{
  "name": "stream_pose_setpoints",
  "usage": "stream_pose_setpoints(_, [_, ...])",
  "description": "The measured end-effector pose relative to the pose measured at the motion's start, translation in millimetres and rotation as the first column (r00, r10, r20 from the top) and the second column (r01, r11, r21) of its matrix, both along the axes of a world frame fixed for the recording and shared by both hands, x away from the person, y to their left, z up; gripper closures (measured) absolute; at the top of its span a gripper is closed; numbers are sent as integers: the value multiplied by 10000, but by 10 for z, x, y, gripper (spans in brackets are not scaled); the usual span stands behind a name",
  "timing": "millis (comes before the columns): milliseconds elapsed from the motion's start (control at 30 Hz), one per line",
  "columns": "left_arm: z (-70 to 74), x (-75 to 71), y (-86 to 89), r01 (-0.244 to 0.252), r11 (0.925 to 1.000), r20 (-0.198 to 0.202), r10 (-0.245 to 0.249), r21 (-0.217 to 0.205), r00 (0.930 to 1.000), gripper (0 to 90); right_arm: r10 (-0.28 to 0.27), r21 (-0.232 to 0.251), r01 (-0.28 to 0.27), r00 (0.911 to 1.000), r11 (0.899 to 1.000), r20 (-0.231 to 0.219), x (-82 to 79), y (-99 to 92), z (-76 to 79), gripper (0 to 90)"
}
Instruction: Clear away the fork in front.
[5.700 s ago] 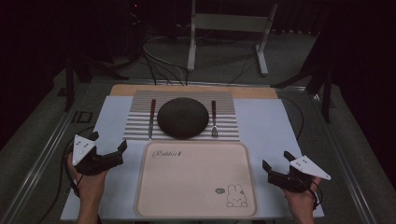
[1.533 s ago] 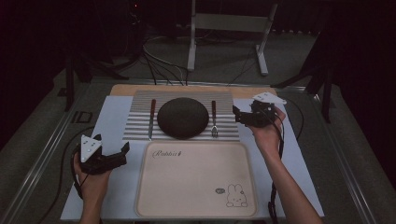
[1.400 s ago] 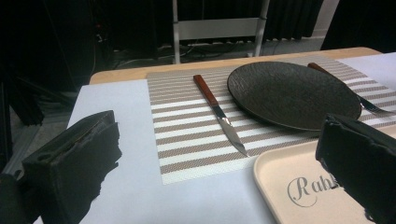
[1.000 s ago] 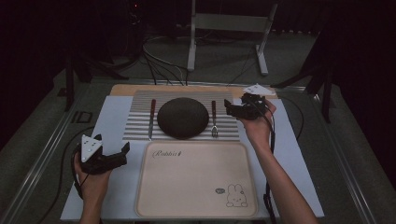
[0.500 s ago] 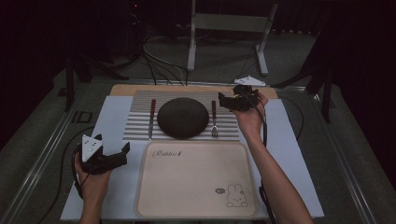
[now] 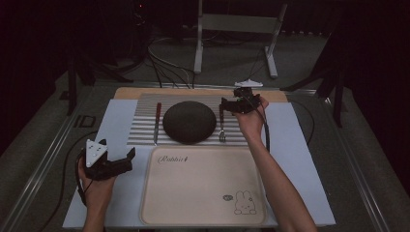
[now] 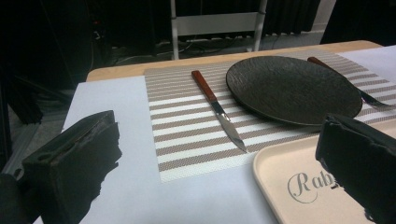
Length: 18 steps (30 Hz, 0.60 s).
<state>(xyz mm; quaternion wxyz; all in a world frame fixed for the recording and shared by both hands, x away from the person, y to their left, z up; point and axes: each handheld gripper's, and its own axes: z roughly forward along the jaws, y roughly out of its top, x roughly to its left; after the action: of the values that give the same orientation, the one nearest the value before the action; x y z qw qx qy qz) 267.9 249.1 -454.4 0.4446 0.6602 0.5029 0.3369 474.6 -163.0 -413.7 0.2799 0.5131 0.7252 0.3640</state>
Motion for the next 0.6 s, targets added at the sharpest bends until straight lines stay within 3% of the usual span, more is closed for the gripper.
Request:
stream_pose_setpoints(233, [4,-6,8,-21,10000,13,22,-29,10000,3,-145,-282,131,9986,9995,-501,107,58,-191,114])
stream_pose_setpoints(367, [9,-16,33,-84,9996,52,86,-259,9999,3,-205,-450,165,9958,9989,-894,194,79,-346,116])
stream_pose_setpoints(600, [9,-17,46,-106,9992,55,108,-385,9999,3,-207,-448,143,9892,9989,-1453,280,140,-596,132])
